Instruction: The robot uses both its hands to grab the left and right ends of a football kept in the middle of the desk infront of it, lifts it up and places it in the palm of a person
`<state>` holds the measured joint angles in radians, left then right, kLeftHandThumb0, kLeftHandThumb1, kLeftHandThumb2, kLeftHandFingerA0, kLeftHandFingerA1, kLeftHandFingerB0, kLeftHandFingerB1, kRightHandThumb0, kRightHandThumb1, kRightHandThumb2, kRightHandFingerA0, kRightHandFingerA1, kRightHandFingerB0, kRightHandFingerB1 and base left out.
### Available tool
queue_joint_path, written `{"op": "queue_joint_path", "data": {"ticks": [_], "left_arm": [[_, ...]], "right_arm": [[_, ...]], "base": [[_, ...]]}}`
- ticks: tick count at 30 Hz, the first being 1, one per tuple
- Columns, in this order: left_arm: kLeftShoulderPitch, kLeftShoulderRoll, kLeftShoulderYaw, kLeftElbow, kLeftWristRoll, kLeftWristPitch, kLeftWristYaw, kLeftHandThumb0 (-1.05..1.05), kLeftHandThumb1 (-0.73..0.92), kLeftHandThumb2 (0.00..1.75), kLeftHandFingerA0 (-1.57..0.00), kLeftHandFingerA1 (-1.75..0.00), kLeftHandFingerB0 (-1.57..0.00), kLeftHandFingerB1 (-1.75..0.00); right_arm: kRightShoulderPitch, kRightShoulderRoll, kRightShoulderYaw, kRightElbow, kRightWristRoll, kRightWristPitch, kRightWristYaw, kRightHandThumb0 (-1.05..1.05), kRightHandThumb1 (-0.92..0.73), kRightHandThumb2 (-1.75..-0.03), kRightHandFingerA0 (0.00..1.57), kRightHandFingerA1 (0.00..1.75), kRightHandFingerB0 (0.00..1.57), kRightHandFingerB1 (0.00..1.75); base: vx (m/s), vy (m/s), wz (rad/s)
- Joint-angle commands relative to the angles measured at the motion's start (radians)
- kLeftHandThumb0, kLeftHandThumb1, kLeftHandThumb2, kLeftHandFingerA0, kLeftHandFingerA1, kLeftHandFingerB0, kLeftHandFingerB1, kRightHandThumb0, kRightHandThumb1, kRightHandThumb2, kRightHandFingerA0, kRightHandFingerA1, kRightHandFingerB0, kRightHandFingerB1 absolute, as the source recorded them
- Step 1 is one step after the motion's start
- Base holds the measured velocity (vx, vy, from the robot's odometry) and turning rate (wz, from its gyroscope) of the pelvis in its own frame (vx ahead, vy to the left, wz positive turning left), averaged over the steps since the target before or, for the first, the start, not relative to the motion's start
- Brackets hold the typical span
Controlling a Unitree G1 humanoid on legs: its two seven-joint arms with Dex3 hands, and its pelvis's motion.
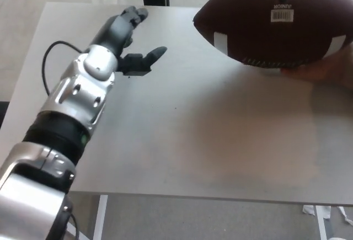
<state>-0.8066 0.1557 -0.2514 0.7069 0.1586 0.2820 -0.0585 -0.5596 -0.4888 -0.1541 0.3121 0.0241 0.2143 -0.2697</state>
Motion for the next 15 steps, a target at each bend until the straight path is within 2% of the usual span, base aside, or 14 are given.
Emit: {"op": "queue_joint_path", "data": {"ticks": [1,2,3,4,6,7,8,9,10,11,12,13,14,15], "left_arm": [[0.236,0.167,0.217,-0.378,-0.101,-0.080,-0.060,-0.64,0.79,0.63,0.00,-0.05,0.00,-0.12],[0.255,0.175,0.252,-0.397,-0.128,-0.106,-0.070,-0.85,0.56,0.90,0.00,-0.23,0.00,-0.05],[0.272,0.182,0.283,-0.433,-0.146,-0.092,-0.081,-0.70,0.75,0.69,0.00,-0.18,0.00,-0.09],[0.292,0.192,0.329,-0.505,-0.169,-0.034,-0.089,-0.82,0.62,1.00,0.00,-0.27,0.00,-0.15],[0.335,0.198,0.407,-0.631,-0.205,0.033,-0.089,-0.70,0.79,0.64,0.00,-0.47,0.00,-0.16],[0.347,0.199,0.426,-0.662,-0.214,0.044,-0.089,-0.70,0.79,0.64,0.00,-0.47,0.00,-0.16],[0.376,0.202,0.469,-0.727,-0.240,0.063,-0.097,-0.76,0.80,0.64,-0.19,-0.60,0.00,-0.18],[0.513,0.174,0.648,-0.953,-0.382,0.066,-0.102,-0.71,0.62,1.05,0.00,-0.56,-0.02,-0.28],[0.572,0.160,0.708,-1.036,-0.424,0.066,-0.103,-0.71,0.62,1.05,0.00,-0.56,-0.02,-0.28],[0.730,0.133,0.847,-1.169,-0.519,0.062,-0.124,-0.80,0.64,1.04,-0.02,-0.48,-0.06,-0.38],[0.752,0.122,0.854,-1.195,-0.527,0.065,-0.122,-0.80,0.64,1.04,-0.02,-0.48,-0.06,-0.38],[0.849,0.115,0.913,-1.251,-0.547,0.036,-0.152,-0.79,0.86,0.66,-0.02,-0.56,-0.07,-0.38],[0.933,0.106,0.974,-1.297,-0.565,0.035,-0.173,-0.39,0.47,1.09,-0.01,-0.53,0.00,-0.52],[1.036,0.089,1.047,-1.349,-0.553,0.008,-0.192,-0.80,0.61,1.00,-0.14,-0.59,-0.06,-0.48]], "right_arm": [[0.205,-0.151,-0.118,-0.236,0.052,0.023,0.212,-0.92,-0.76,-1.11,0.00,0.28,0.04,0.13],[0.230,-0.153,-0.141,-0.269,0.067,0.039,0.217,-1.02,-0.79,-1.12,0.00,0.25,0.04,0.16],[0.254,-0.153,-0.168,-0.297,0.090,0.044,0.231,-1.02,-0.77,-1.10,0.00,0.26,0.05,0.22],[0.288,-0.154,-0.208,-0.339,0.123,0.053,0.251,-1.03,-0.78,-1.10,0.00,0.22,0.06,0.22],[0.350,-0.152,-0.262,-0.424,0.145,0.084,0.260,-0.99,-0.77,-1.10,0.00,0.23,0.12,0.28],[0.366,-0.151,-0.276,-0.446,0.150,0.089,0.262,-0.99,-0.77,-1.10,0.00,0.23,0.12,0.28],[0.406,-0.137,-0.324,-0.490,0.183,0.098,0.268,-0.81,-0.83,-0.82,0.00,0.00,0.09,0.31],[0.558,-0.056,-0.478,-0.665,0.220,0.119,0.228,-0.87,-0.71,-1.01,0.99,1.03,0.21,0.42],[0.599,0.003,-0.511,-0.738,0.169,0.115,0.148,-0.87,-0.71,-1.01,0.99,1.03,0.21,0.42],[0.747,0.113,-0.595,-0.865,0.184,0.049,0.131,-0.75,-0.69,-0.89,0.24,0.41,0.19,0.39],[0.768,0.121,-0.615,-0.873,0.192,0.041,0.135,-0.75,-0.69,-0.89,0.24,0.41,0.19,0.39],[0.858,0.176,-0.658,-0.922,0.233,-0.023,0.157,-0.69,-0.82,-0.65,0.23,0.29,0.20,0.28],[0.932,0.235,-0.690,-0.953,0.286,-0.082,0.170,-0.64,-0.81,-0.65,0.21,0.28,0.22,0.29],[1.029,0.310,-0.722,-0.991,0.323,-0.151,0.179,-0.65,-0.80,-0.65,0.24,0.29,0.23,0.29]], "base": [[0.00,0.000,0.00],[0.00,0.000,0.00],[0.00,0.000,0.00],[0.00,0.000,0.00],[0.00,0.000,0.00],[0.00,0.000,0.00],[0.00,0.000,0.00],[0.00,0.000,0.00],[0.00,0.000,0.00],[0.00,0.000,0.00],[0.00,0.000,0.00],[0.00,0.000,0.00],[0.00,0.000,0.00],[0.00,0.000,0.00]]}}
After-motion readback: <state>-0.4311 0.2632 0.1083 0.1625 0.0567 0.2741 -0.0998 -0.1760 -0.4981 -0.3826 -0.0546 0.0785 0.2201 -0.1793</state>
